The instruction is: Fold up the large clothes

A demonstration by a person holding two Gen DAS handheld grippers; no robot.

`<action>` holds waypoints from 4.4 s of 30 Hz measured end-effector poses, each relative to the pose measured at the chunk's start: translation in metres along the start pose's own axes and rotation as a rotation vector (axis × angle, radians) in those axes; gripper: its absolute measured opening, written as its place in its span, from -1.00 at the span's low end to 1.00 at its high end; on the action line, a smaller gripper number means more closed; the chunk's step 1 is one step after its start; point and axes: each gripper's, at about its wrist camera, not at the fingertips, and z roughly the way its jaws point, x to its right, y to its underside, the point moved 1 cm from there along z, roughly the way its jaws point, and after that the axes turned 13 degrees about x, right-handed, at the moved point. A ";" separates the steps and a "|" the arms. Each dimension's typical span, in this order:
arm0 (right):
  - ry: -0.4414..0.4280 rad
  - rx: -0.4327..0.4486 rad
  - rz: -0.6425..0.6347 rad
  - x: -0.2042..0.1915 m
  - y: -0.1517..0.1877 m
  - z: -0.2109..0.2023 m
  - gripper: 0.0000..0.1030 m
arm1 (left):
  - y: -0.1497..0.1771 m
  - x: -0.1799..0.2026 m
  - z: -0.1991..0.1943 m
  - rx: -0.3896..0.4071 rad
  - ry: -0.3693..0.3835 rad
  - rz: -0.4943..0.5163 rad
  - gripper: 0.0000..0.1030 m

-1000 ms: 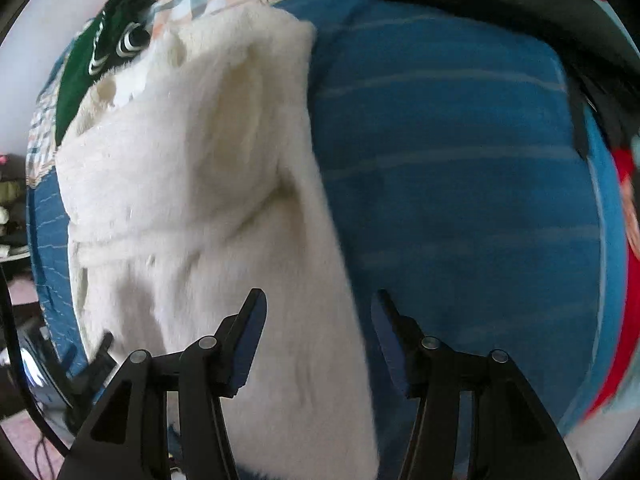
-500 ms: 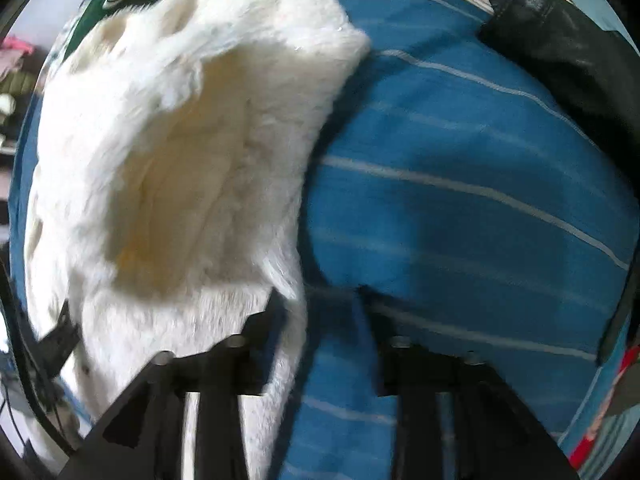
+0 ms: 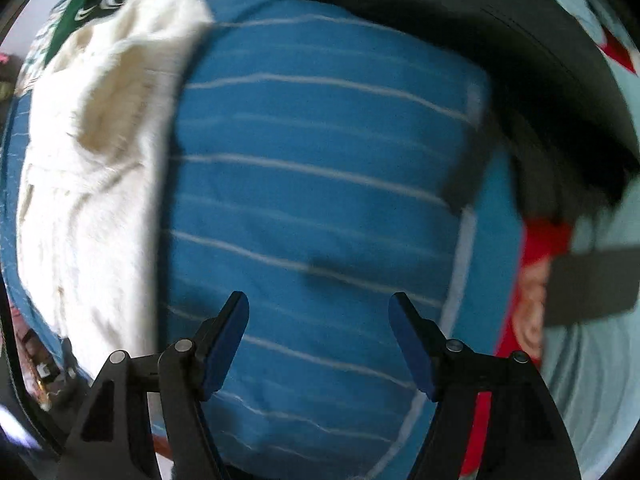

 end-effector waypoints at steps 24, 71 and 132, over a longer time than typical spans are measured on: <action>-0.671 0.069 0.125 -0.007 -0.060 0.031 0.78 | 0.011 -0.027 0.060 -0.033 0.139 -0.318 -0.84; -0.637 0.058 -0.016 -0.525 -0.210 0.018 0.53 | 0.198 -0.329 0.351 -0.281 0.308 -1.091 0.21; -0.191 0.177 -0.007 -0.200 -0.049 -0.094 -0.43 | 0.091 -0.223 0.325 -0.182 0.199 -0.542 1.00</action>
